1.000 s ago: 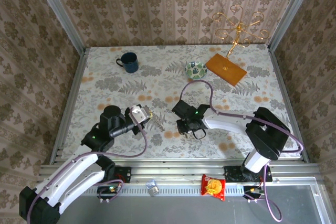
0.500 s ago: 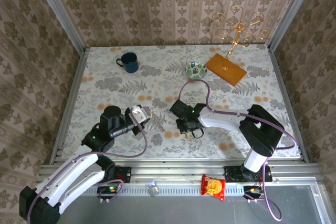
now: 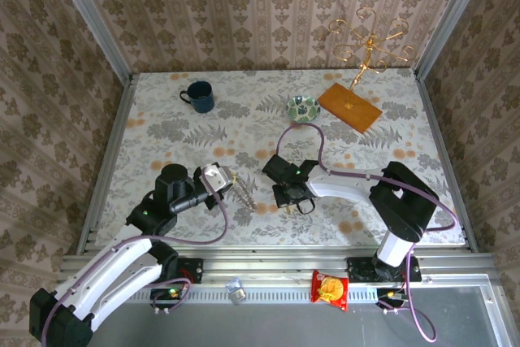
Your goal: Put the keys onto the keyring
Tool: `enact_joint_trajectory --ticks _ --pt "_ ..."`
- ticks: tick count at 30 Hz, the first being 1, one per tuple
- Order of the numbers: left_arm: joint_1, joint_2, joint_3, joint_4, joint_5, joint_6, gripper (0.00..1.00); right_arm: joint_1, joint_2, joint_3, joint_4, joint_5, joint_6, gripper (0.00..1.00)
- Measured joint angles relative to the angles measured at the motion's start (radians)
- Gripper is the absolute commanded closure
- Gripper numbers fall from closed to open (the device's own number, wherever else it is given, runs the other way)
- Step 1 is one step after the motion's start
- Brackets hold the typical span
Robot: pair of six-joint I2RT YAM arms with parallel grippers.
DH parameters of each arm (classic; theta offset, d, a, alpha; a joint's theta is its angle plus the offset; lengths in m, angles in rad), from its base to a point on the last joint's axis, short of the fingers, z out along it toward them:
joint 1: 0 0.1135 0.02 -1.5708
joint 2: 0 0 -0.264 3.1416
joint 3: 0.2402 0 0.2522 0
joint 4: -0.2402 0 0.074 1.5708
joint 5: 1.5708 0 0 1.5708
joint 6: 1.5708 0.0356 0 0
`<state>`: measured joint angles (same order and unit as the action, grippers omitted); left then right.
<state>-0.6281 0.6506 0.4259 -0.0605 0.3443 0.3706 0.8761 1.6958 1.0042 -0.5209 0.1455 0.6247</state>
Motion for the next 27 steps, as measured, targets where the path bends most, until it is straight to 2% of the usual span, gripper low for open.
enact_joint_trajectory --ticks 3,10,15,21,27 --pt "0.0 0.0 0.0 0.0 0.0 0.0 1.0 0.005 -0.066 -0.013 -0.005 0.006 -0.03 1.0" --pt "-0.003 0.009 0.0 0.001 0.0 0.0 1.0 0.017 -0.472 -0.199 0.089 0.0 -0.19 1.0" --pt "-0.013 0.029 0.0 0.001 0.008 0.0 1.0 0.017 -0.638 -0.29 0.148 -0.066 -0.338 1.0" --pt "-0.025 0.042 0.0 0.001 0.019 0.001 1.0 -0.006 -0.66 -0.299 0.14 -0.24 -0.424 1.0" --pt "-0.027 0.042 0.0 0.001 0.024 0.001 1.0 -0.031 -0.53 -0.218 -0.014 -0.454 -0.435 1.0"
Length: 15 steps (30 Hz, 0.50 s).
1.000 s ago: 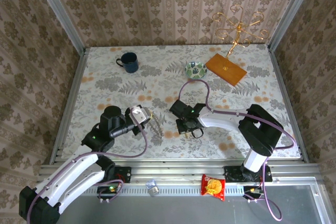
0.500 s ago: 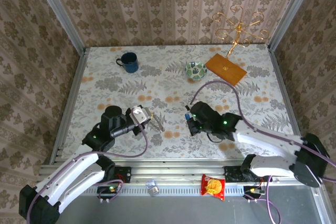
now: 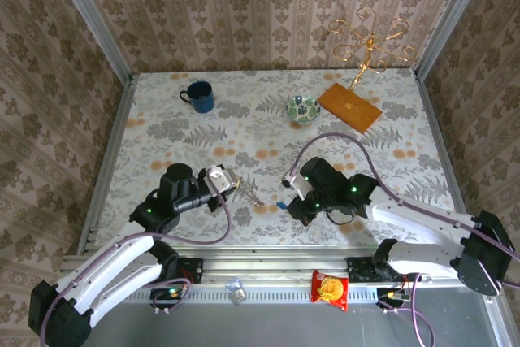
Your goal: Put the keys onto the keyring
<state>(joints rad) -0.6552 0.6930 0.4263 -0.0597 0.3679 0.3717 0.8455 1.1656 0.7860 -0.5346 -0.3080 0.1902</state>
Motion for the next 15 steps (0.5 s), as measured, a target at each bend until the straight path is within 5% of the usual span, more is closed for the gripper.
enact_joint_trajectory --ticks 6,15 --pt "0.0 0.0 0.0 -0.001 0.0 0.001 1.0 -0.089 0.127 0.038 -0.075 -0.105 0.023 1.0" --pt "-0.006 -0.004 0.0 -0.008 0.001 0.008 1.0 -0.124 0.335 0.163 -0.154 -0.075 0.016 1.0"
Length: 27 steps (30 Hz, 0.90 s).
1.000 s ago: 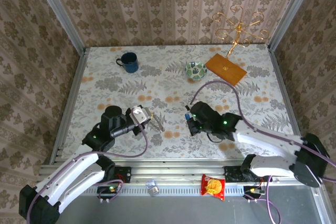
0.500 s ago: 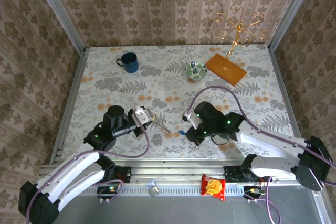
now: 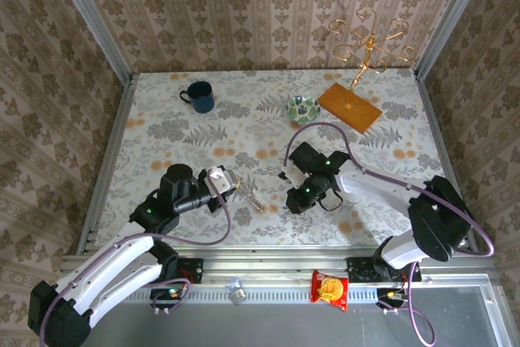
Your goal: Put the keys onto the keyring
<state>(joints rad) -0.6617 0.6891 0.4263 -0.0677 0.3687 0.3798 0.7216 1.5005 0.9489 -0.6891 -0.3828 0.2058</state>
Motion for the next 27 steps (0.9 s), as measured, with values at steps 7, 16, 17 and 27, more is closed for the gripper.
enact_joint_trajectory --ticks 7,16,17,27 --pt "-0.001 0.001 0.0 0.0 0.001 0.004 1.0 0.0 0.101 0.039 -0.003 0.07 -0.003 1.0" --pt "-0.002 0.018 0.0 0.001 0.002 0.008 1.0 0.0 0.175 0.056 0.03 0.113 -0.004 0.84" --pt "-0.004 0.019 0.0 0.001 0.001 0.007 1.0 0.0 0.177 0.056 0.036 0.115 -0.003 0.81" --pt "-0.006 0.019 0.001 0.002 0.002 0.007 1.0 0.002 0.124 -0.018 0.109 0.123 0.054 0.68"
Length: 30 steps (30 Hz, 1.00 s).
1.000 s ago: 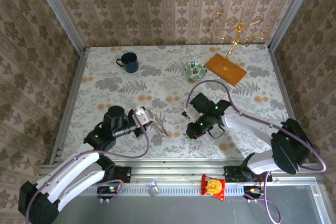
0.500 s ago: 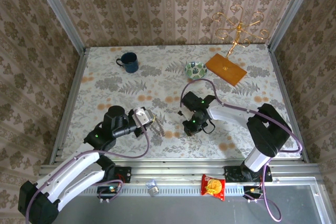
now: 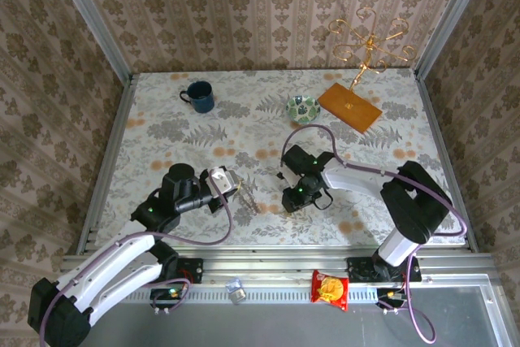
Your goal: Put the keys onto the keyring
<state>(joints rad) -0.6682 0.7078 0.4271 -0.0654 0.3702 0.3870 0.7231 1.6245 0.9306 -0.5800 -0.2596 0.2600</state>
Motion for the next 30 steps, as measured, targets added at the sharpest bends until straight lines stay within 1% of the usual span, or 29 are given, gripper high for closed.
enact_joint_trajectory --ticks 3,7,14,22,30 --pt "0.0 0.0 0.0 0.003 0.0 0.0 1.0 0.009 -0.055 -0.032 0.009 0.022 0.033 0.67" --pt "0.0 0.0 0.0 0.006 0.0 0.0 1.0 0.04 -0.097 -0.061 0.04 0.05 0.078 0.69" --pt "0.0 0.0 0.0 0.006 0.0 0.0 1.0 0.081 -0.076 -0.073 0.079 0.114 0.112 0.74" --pt "-0.006 0.0 0.0 0.006 0.0 0.0 1.0 0.109 -0.032 -0.072 0.084 0.174 0.13 0.82" --pt "-0.006 0.0 0.0 0.006 0.0 0.0 1.0 0.109 -0.032 -0.066 0.085 0.182 0.136 0.83"
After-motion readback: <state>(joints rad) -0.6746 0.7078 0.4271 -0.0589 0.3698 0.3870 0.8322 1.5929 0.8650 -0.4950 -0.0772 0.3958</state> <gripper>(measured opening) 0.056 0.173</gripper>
